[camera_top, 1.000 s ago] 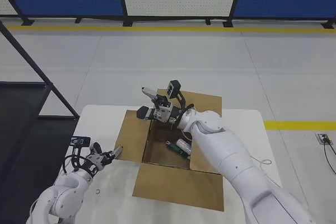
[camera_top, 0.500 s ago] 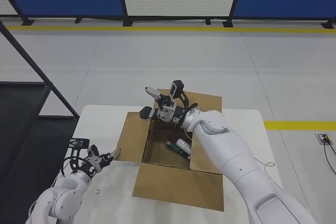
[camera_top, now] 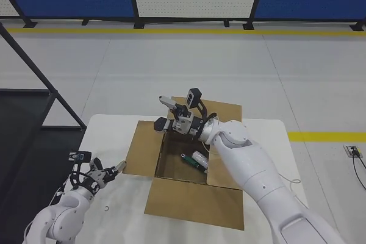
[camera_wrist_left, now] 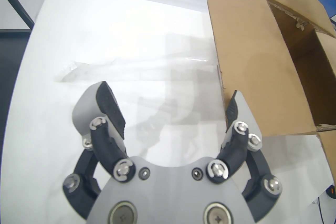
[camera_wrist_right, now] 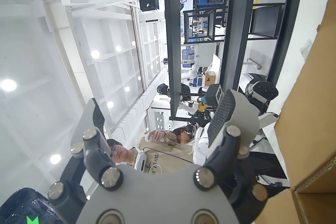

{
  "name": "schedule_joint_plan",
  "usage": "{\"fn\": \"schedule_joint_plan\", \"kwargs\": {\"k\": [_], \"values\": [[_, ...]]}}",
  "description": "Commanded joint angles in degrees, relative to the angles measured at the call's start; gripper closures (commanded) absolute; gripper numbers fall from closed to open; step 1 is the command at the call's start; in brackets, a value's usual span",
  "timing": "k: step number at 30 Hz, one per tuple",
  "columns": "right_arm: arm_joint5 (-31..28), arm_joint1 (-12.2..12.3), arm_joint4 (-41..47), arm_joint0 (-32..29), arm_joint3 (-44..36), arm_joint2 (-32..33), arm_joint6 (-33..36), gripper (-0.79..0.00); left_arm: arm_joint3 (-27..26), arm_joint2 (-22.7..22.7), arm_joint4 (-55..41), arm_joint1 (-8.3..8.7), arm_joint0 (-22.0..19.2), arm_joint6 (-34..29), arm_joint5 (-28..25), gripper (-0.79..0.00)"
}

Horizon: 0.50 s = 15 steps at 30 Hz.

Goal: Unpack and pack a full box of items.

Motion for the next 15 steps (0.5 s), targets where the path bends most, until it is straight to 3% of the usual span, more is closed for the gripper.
{"fn": "schedule_joint_plan", "kwargs": {"k": [1, 8, 15], "values": [[0.2, 0.0, -0.4, -0.2, -0.4, 0.2, 0.0, -0.785, -1.6, -0.9, -0.8, 0.07, 0.8, 0.7, -0.4, -0.785], [2.0, 0.3, -2.0, -0.7, -1.2, 1.0, -0.5, -0.785, -8.5, -5.0, -5.3, 0.04, 5.5, 8.1, -2.4, -0.785], [3.9, 0.4, -3.6, -1.5, -2.0, 1.2, -1.5, -0.785, -15.3, -8.4, -6.8, 0.06, 9.8, 11.6, -3.3, -0.785]]}}
